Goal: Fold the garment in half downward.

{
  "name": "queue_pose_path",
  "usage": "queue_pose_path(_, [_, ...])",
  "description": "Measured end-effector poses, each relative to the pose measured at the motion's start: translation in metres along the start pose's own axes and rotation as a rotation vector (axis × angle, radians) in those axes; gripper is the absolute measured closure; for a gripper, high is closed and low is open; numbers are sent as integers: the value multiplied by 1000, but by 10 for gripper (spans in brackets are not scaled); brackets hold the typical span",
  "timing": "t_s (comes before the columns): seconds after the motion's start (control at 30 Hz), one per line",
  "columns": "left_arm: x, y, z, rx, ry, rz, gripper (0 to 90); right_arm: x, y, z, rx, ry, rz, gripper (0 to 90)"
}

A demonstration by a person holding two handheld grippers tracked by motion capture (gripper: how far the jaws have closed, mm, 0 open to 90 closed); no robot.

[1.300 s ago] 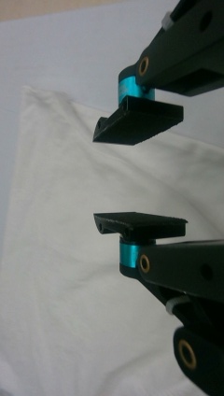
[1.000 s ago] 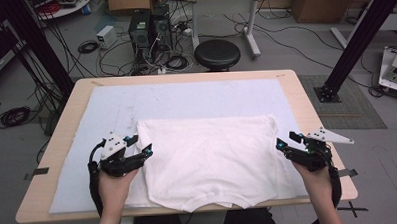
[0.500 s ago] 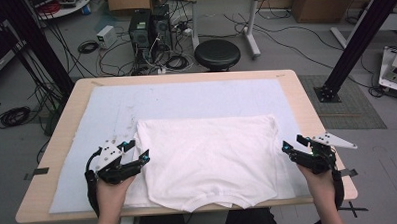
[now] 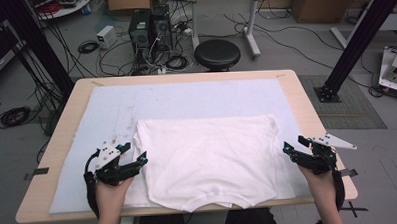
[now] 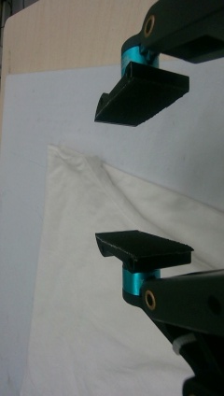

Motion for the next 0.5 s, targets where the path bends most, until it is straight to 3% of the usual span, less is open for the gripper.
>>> queue_pose_path(0.3, [-4, 6, 1, -1, -17, -44, 309, -1, -2, 2, -25, 11, -3, 308])
queue_pose_path(0.5, [-5, 3, 3, -15, -13, -38, 308, -5, 0, 5, -23, 30, -15, 285])
Point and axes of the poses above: each handheld gripper's, and its own axes: z roughly backward along the jaws, x roughly out of its underside, y roughly to its right, the point moved 10 cm from there along -z, roughly forward along the jaws, and after that the axes turned 9 degrees about x, right-handed, at the moved point
